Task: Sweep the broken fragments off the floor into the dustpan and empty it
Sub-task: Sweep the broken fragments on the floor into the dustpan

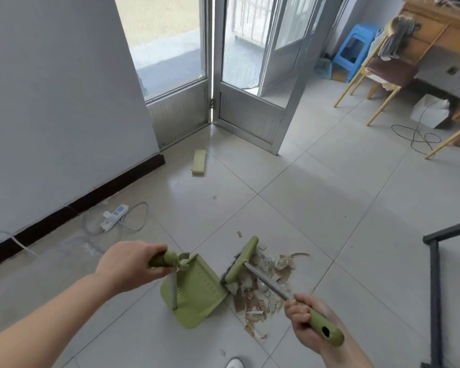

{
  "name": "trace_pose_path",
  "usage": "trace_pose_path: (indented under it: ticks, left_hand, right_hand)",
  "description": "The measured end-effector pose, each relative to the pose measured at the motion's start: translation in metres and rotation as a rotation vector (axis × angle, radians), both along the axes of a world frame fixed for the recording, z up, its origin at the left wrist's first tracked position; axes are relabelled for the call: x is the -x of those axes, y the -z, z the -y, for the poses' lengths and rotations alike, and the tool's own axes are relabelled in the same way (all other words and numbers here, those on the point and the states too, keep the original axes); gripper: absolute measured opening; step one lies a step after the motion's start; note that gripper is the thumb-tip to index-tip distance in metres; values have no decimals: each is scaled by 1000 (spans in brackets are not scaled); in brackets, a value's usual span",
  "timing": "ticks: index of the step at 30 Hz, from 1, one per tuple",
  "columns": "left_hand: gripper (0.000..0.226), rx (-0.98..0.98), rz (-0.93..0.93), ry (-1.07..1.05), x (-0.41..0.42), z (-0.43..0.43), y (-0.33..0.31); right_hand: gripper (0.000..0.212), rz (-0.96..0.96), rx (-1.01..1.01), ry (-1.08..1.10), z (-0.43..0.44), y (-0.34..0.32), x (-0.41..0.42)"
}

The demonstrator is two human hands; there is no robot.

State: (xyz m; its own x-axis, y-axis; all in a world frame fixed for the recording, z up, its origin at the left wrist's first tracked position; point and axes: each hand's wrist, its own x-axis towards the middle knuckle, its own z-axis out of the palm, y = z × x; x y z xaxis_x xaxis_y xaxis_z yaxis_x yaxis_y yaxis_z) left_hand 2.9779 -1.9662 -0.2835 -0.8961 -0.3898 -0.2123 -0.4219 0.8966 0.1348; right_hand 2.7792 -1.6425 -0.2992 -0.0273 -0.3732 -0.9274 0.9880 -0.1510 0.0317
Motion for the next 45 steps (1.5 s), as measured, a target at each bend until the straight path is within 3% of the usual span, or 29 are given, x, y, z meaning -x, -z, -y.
trace_pose_path:
  ticks: [8, 14, 19, 26, 29, 45]
  left_hand:
    - [58, 61, -57, 18, 21, 16, -13]
    - [41, 38, -126, 7, 41, 37, -4]
    - [55, 33, -93, 38, 52, 57, 3]
    - [47, -28, 32, 117, 56, 75, -5]
    - [39, -27, 38, 180, 60, 82, -9]
    - [45, -16, 38, 378, 67, 103, -8]
  right_hand:
    - [32, -44, 64, -53, 22, -2, 21]
    - [54, -25, 122, -122, 69, 36, 48]
    - [59, -17, 128, -39, 78, 50, 51]
    - [33, -22, 45, 183, 61, 36, -1]
    - [34, -16, 21, 240, 59, 29, -24]
    - [28, -27, 12, 482, 61, 0, -84]
